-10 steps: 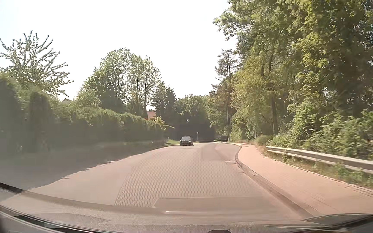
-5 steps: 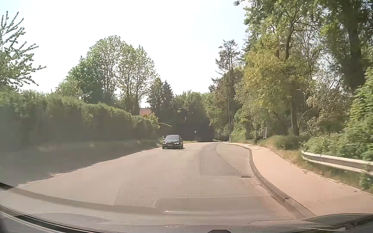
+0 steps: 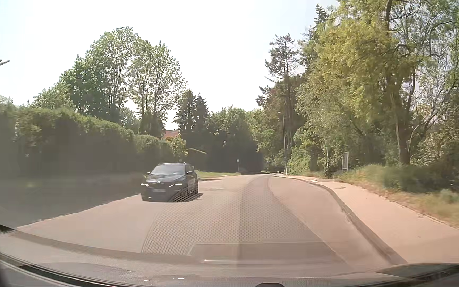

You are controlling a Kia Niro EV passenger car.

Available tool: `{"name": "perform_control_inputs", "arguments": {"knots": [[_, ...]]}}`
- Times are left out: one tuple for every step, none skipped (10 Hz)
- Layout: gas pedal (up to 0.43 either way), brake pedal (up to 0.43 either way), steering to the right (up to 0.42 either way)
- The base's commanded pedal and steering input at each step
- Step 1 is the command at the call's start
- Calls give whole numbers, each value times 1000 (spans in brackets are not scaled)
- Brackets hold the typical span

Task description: Follow the waypoints while adhering to traffic rules and regulations

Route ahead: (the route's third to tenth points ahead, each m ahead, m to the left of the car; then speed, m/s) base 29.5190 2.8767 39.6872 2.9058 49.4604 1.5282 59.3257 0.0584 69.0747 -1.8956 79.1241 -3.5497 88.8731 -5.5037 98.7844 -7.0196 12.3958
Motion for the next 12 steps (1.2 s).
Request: {"name": "perform_control_inputs", "arguments": {"knots": [[138,0,-2],[98,0,-3],[59,0,-4],[0,0,-5],[0,0,-5],[0,0,-5],[0,0,-4],[0,0,-2],[28,0,1],[177,0,4],[220,0,6],[248,0,6]]}}
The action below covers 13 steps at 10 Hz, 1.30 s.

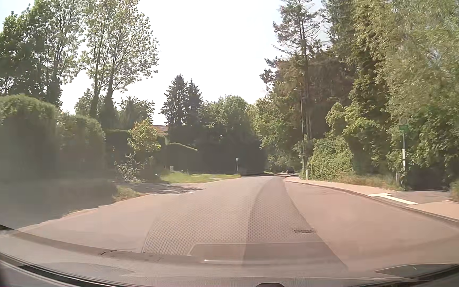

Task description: Follow the waypoints while adhering to traffic rules and regulations

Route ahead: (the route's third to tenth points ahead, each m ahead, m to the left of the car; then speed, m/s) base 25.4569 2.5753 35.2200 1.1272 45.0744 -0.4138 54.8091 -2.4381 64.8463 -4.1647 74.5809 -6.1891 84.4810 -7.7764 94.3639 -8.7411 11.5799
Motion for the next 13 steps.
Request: {"name": "perform_control_inputs", "arguments": {"knots": [[280,0,10],[280,0,13],[280,0,17],[280,0,16],[280,0,15],[280,0,13],[287,0,13],[287,0,12],[280,0,11],[280,0,11],[260,0,11],[248,0,13],[240,0,16]]}}
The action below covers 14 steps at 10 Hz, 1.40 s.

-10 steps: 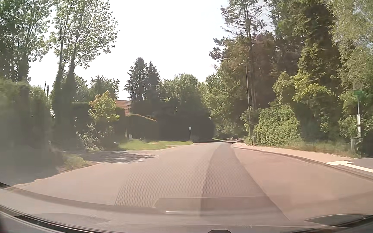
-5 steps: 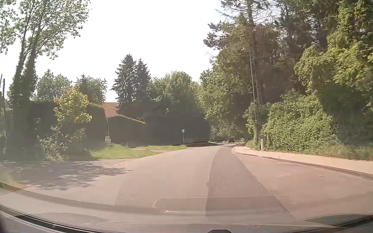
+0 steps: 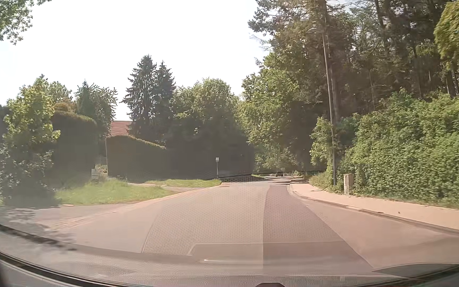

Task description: Follow the waypoints while adhering to traffic rules and regulations

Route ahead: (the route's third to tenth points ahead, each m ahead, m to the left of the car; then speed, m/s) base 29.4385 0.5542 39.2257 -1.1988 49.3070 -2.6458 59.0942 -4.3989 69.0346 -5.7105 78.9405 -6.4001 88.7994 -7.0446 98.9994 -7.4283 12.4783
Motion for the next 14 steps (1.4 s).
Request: {"name": "perform_control_inputs", "arguments": {"knots": [[240,0,18],[240,0,20],[240,0,20],[209,0,20],[209,0,18],[197,0,17],[189,0,17],[189,0,17],[189,0,17],[189,0,17],[169,0,15],[150,0,16],[130,0,15],[130,0,15]]}}
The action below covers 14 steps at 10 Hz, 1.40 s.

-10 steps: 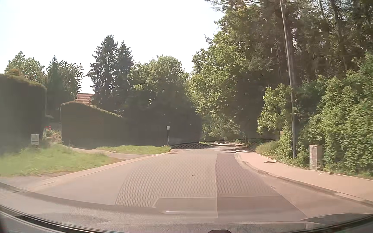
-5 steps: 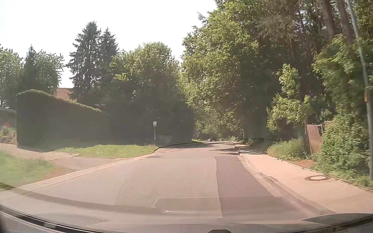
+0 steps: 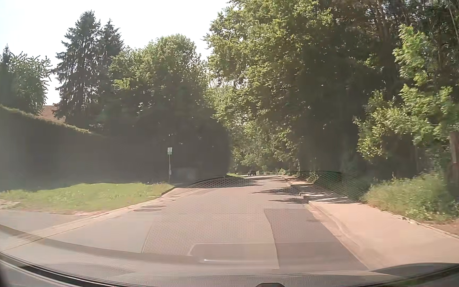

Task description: Follow the waypoints while adhering to traffic rules and regulations

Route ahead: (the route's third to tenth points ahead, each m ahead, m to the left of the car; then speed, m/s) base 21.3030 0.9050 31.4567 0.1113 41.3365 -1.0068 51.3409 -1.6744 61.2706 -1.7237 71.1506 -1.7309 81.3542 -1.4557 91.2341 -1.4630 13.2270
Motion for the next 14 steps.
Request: {"name": "perform_control_inputs", "arguments": {"knots": [[130,0,13],[130,0,12],[130,0,12],[110,0,11],[87,0,13],[79,0,15],[79,0,15],[67,0,15],[67,0,15],[67,0,15],[59,0,15],[47,0,15],[47,0,15],[47,0,15]]}}
